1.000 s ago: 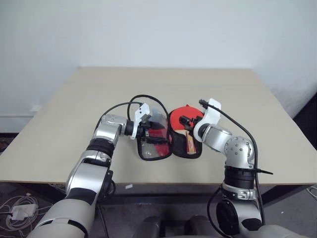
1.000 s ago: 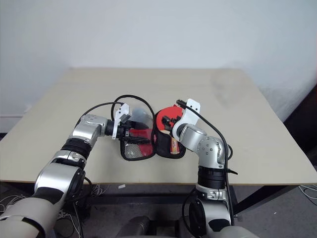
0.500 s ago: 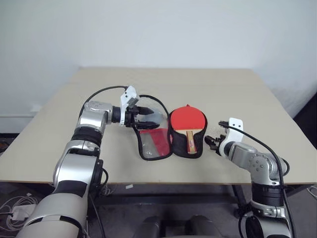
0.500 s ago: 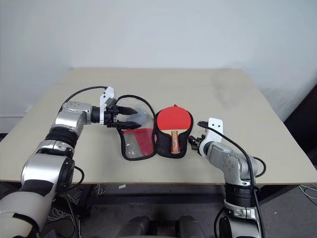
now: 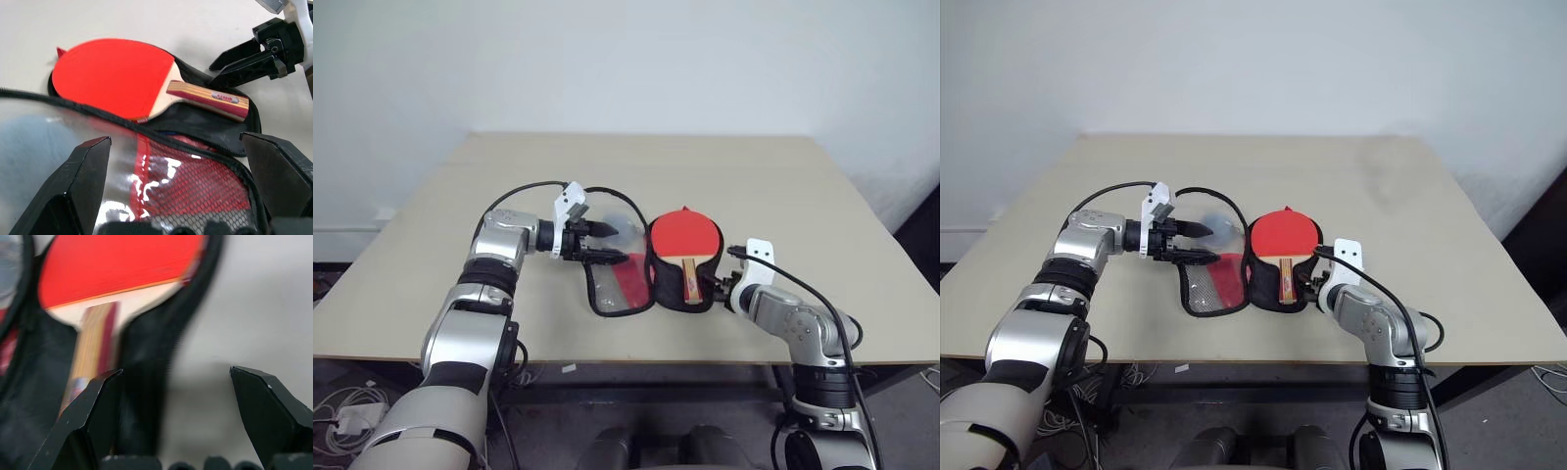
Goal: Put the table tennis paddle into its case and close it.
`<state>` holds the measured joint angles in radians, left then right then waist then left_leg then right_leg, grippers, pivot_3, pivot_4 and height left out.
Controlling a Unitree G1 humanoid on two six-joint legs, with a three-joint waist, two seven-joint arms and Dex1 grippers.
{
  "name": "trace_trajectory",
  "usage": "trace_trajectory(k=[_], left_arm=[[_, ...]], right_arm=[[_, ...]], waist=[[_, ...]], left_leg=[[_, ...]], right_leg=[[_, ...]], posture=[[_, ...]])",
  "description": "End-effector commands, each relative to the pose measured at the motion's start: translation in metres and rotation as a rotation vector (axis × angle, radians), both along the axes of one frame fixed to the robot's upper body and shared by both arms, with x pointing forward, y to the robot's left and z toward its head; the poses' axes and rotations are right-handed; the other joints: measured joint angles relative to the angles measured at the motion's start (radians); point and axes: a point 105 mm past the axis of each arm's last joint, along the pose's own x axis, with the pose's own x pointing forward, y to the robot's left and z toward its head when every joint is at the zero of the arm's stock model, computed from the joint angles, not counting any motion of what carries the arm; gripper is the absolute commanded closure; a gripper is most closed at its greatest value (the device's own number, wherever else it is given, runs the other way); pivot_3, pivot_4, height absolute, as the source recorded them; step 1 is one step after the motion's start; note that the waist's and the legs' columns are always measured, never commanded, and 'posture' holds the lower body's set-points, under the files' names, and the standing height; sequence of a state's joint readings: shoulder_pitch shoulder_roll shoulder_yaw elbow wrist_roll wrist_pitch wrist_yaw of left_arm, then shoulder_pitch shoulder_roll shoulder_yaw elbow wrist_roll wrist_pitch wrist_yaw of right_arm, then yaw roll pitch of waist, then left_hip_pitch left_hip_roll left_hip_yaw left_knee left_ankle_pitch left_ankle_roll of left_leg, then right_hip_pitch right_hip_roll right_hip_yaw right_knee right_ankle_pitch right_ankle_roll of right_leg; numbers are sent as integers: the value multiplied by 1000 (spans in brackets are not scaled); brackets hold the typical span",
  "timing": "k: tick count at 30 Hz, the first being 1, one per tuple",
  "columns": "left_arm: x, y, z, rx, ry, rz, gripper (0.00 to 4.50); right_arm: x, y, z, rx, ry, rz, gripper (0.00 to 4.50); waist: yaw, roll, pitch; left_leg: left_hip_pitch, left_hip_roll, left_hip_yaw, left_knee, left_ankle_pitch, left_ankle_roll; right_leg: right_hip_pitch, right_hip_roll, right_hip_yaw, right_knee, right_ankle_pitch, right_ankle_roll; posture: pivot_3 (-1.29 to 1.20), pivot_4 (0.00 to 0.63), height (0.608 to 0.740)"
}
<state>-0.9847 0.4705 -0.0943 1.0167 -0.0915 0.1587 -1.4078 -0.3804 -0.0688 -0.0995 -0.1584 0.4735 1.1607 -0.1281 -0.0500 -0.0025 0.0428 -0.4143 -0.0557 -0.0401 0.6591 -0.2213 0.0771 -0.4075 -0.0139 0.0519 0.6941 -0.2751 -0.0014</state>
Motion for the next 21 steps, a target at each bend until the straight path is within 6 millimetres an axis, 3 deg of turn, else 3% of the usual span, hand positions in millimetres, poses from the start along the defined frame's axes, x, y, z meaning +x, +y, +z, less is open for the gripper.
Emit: trace_trajectory(k=[1, 6, 13, 19, 21], left_arm=[[1, -2, 11, -6, -43, -15, 0], [0, 0, 8, -1, -38, -9, 0], [-1, -3, 7, 0, -43, -16, 0], [-1, -2, 7, 9, -45, -13, 0], [0, -2, 7, 8, -46, -12, 0]], right_arm=[[6, 9, 16, 23, -62, 25, 731], [11, 8, 31, 48, -112, 20, 731], [6, 6, 7, 30, -16, 22, 731], [5, 5, 4, 44, -10, 16, 731], [4, 4, 3, 44, -7, 13, 1123]], waist=[[0, 0, 0], [0, 0, 0], [0, 0, 0], [0, 0, 0], [0, 0, 0]], left_leg=[[0, 0, 0, 0, 0, 0], [0, -1, 0, 0, 0, 0], [0, -2, -2, 0, 0, 0], [0, -3, -2, 0, -1, -1], [0, -3, -2, 0, -1, -1]], right_leg=[[0, 0, 0, 0, 0, 0], [-1, 0, 0, 0, 0, 0], [-1, -1, -1, 0, 0, 0], [-1, -2, -1, 0, 0, 0], [-1, -2, -1, 0, 0, 0]], posture=[[0, 0, 740], [0, 0, 740], [0, 0, 740], [0, 0, 740], [0, 0, 740]])
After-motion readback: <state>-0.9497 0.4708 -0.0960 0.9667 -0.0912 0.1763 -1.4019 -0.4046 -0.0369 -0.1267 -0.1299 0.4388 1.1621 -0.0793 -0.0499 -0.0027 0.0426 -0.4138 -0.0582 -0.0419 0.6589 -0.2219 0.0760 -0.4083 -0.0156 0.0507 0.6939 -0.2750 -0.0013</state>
